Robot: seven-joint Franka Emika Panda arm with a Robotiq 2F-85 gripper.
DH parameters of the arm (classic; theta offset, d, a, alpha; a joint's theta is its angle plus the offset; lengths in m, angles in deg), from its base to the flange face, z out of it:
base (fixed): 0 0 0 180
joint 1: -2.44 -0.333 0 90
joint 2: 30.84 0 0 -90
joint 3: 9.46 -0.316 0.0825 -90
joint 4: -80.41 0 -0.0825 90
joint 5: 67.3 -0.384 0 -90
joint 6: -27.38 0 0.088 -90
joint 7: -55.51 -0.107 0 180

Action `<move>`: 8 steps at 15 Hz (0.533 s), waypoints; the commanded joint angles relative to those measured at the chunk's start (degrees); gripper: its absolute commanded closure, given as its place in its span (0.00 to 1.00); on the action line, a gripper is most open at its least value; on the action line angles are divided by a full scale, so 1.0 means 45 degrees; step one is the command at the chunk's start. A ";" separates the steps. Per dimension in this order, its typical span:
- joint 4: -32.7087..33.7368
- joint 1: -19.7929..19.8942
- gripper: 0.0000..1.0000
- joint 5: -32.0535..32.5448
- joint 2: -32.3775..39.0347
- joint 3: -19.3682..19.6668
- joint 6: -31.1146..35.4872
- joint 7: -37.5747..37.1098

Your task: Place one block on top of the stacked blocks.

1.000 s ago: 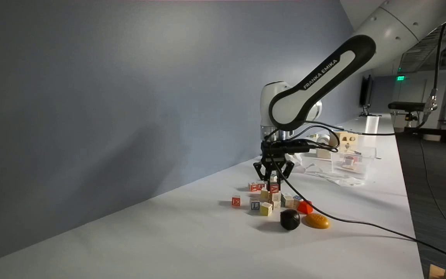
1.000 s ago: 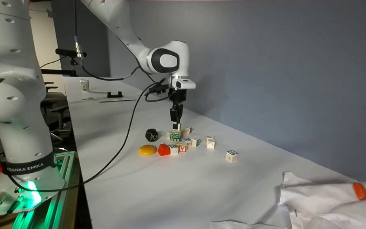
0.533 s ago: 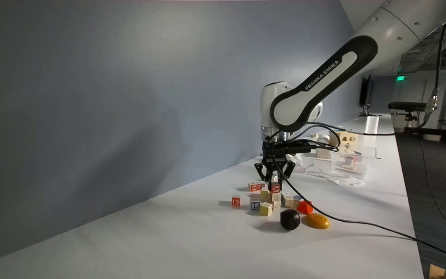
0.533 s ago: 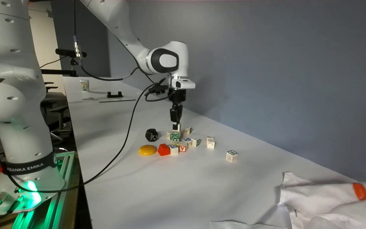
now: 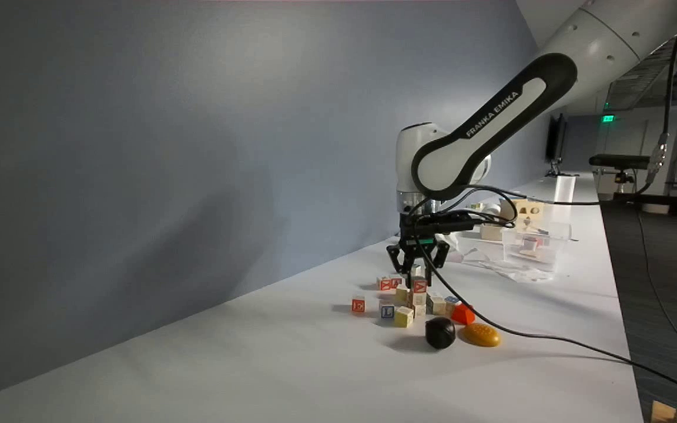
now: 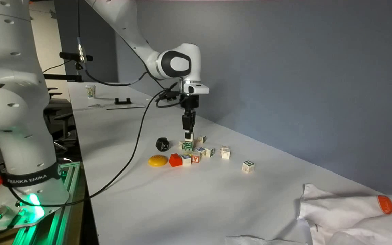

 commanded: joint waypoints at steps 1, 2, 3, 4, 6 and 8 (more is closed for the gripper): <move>-0.0398 0.0008 0.21 0.0310 -0.0440 -0.0090 0.0110 -0.0171; -0.0402 0.0004 0.13 0.0326 -0.0464 -0.0093 0.0098 -0.0219; -0.0401 -0.0008 0.06 0.0229 -0.0501 -0.0106 0.0079 -0.0193; -0.0408 -0.0029 0.01 0.0311 -0.0573 -0.0130 0.0045 -0.0237; -0.0483 -0.0107 0.00 0.0413 -0.0867 -0.0252 -0.0058 -0.0342; -0.0634 -0.0235 0.00 0.0448 -0.1426 -0.0515 -0.0347 -0.0298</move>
